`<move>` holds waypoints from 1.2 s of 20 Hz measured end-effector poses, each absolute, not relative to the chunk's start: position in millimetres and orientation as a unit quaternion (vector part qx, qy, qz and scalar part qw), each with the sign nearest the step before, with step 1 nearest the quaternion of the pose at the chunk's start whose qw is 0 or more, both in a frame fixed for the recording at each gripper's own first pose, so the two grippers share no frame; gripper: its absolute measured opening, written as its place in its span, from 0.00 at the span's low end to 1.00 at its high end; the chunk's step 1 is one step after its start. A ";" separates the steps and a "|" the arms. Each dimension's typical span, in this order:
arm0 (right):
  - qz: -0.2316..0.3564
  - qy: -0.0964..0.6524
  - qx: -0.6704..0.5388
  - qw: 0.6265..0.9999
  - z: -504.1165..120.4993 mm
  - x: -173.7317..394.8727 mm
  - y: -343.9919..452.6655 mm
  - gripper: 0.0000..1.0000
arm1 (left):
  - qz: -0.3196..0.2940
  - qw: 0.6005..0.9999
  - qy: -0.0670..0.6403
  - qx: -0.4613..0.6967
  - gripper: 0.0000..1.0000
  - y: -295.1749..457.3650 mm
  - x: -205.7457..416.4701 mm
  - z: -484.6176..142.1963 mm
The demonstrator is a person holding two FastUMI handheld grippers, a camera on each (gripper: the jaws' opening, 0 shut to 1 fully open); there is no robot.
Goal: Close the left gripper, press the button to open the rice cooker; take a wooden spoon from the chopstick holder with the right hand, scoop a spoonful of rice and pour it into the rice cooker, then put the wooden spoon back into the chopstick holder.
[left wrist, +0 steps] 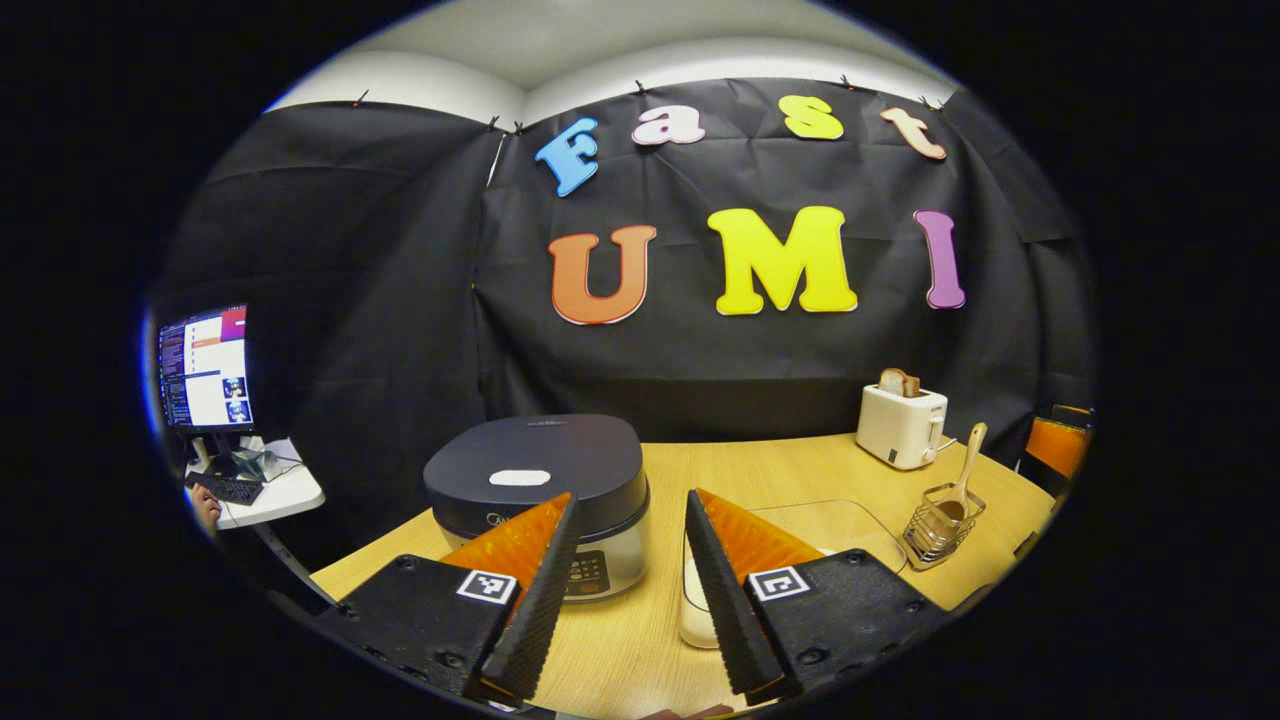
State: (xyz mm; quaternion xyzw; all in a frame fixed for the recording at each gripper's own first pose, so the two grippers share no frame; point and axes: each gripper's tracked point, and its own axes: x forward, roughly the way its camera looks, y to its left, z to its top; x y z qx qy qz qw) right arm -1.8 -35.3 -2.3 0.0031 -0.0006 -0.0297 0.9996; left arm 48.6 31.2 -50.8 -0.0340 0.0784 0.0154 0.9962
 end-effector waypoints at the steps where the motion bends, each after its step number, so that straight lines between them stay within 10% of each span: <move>1: -0.031 0.001 0.005 1.000 -2.0 -2.4 -36.8 0.92 | 0.024 0.996 0.084 -0.032 0.65 39.6 53.0 -51.8; 9: -0.037 -0.010 0.021 0.999 9.9 -8.7 -48.0 0.96 | 0.024 0.985 0.156 -0.062 0.05 79.6 103.4 -56.9; 24: -0.058 -0.020 0.036 0.997 22.2 -20.6 -67.6 0.96 | 0.033 0.969 0.238 -0.053 0.03 104.1 131.0 -85.9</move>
